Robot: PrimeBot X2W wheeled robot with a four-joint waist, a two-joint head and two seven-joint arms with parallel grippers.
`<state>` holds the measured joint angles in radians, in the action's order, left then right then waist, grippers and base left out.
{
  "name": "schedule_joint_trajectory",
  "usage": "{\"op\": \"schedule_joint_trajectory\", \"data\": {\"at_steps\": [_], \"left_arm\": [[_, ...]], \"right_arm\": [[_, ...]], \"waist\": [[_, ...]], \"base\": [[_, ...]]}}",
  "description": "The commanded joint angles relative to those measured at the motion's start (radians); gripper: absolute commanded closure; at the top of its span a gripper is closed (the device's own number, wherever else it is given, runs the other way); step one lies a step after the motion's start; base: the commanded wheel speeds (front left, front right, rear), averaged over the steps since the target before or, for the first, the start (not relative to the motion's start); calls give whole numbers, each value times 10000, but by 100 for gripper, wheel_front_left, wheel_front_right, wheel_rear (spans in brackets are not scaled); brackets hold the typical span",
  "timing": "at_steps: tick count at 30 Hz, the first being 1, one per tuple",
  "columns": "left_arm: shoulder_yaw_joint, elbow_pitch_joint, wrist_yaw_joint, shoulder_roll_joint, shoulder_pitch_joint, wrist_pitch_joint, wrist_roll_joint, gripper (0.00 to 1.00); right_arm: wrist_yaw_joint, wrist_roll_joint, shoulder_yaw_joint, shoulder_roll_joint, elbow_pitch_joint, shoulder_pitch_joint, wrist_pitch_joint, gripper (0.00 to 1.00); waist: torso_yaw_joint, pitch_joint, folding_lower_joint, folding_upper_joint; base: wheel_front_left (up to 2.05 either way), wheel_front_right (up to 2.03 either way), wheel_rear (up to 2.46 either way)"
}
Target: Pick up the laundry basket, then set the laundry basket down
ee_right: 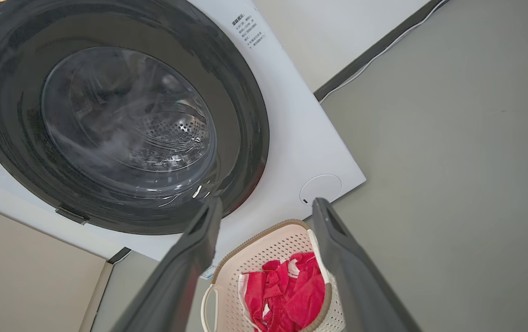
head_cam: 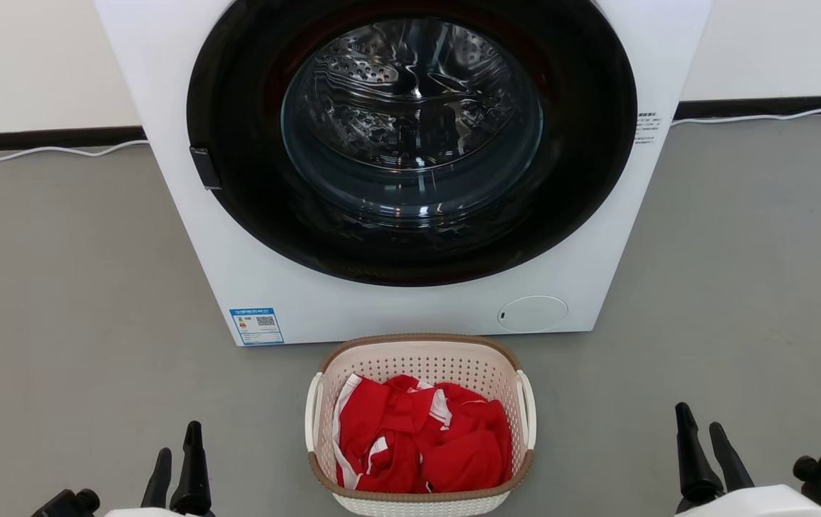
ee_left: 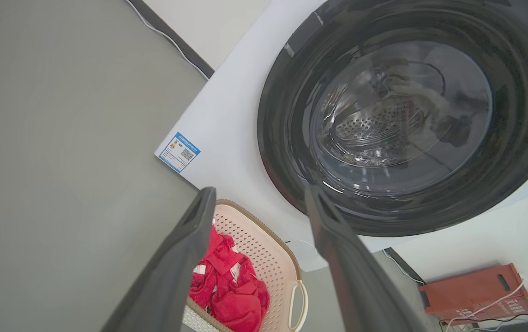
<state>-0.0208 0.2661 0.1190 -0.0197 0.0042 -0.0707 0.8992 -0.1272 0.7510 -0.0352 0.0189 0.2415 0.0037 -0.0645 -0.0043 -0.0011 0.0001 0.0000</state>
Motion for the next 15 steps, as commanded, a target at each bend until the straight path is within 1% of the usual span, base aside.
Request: {"op": "schedule_joint_trajectory", "data": {"at_steps": [1, 15], "left_arm": [[124, -312, 59, -152, -141, -118, -337, 0], [-48, -621, 72, -216, 26, -528, -2515, 0]], "right_arm": [[-19, -374, 166, 169, -330, -192, -177, 0], [-22, -2384, 458, 202, -409, -89, -588, 0]], "waist": [[-6, -3, -1, 0], [-39, -109, -1, 0]], "base": [[0, 0, 0], [0, 0, 0]]}}
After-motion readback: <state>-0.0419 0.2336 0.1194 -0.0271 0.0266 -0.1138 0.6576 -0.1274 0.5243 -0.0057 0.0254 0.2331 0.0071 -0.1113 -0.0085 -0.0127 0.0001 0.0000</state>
